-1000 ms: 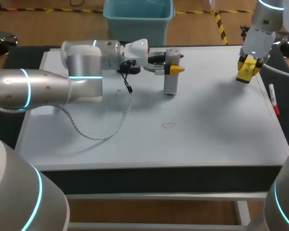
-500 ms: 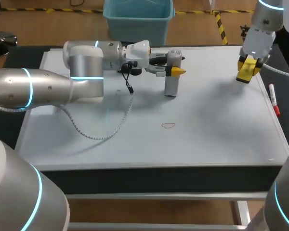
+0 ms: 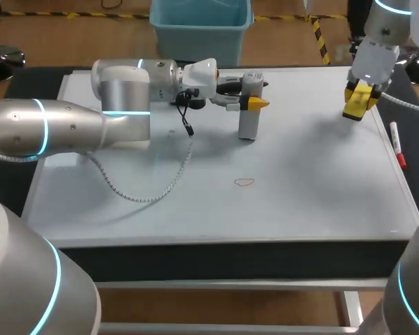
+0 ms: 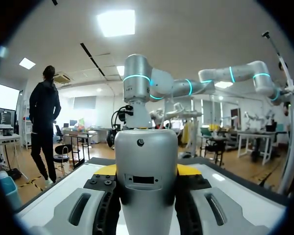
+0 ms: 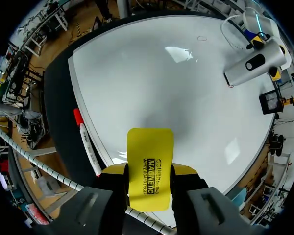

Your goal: Pick up the inspection probe, press it on each red-marked spot on the whiteboard one by one, put down the probe, pick up the eraser, and wipe off all the red marks.

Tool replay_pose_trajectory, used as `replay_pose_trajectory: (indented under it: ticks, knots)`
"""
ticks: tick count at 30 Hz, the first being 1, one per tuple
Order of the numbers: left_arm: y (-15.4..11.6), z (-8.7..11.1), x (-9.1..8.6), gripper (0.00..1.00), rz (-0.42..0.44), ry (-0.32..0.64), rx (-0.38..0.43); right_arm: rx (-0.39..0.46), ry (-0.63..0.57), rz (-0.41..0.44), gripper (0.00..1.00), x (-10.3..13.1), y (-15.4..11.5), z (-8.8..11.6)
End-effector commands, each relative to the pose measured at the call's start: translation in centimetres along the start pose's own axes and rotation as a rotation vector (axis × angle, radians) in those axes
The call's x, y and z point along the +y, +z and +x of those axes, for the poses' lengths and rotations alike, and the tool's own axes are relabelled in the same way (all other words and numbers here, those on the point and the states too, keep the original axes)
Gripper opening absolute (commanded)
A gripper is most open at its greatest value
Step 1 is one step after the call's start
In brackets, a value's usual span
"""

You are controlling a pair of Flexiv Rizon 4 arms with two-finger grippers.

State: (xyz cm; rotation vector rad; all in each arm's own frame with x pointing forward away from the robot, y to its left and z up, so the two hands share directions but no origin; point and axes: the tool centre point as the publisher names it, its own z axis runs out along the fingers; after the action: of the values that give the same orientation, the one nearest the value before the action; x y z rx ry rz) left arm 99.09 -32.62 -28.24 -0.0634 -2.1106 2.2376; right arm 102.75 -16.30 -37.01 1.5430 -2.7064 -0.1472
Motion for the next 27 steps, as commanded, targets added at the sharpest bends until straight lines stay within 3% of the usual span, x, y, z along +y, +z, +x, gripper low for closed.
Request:
replay_pose_trajectory:
  ticks: [1,7,13,20,27]
  knots:
    - [0.0,-0.1,0.2,0.0,0.002,0.002,-0.003,0.003,-0.002,0.001,0.0,-0.1,-0.1,0.0]
    - [-0.8,0.1,-0.6,0.0,-0.005,-0.007,-0.025,0.003,-0.002,0.001,0.0,-0.1,-0.1,0.0]
    - [-3.6,0.4,-2.8,0.0,0.002,-0.034,-0.054,0.003,-0.002,0.001,0.0,-0.1,-0.1,0.0]
    - [-9.6,0.3,-5.3,0.0,-0.009,0.026,-0.032,0.003,-0.002,0.001,0.0,-0.1,-0.1,0.0]
    - [-16.1,-0.4,-6.0,0.0,0.005,0.047,-0.082,0.003,-0.002,0.001,0.0,-0.1,-0.1,0.0]
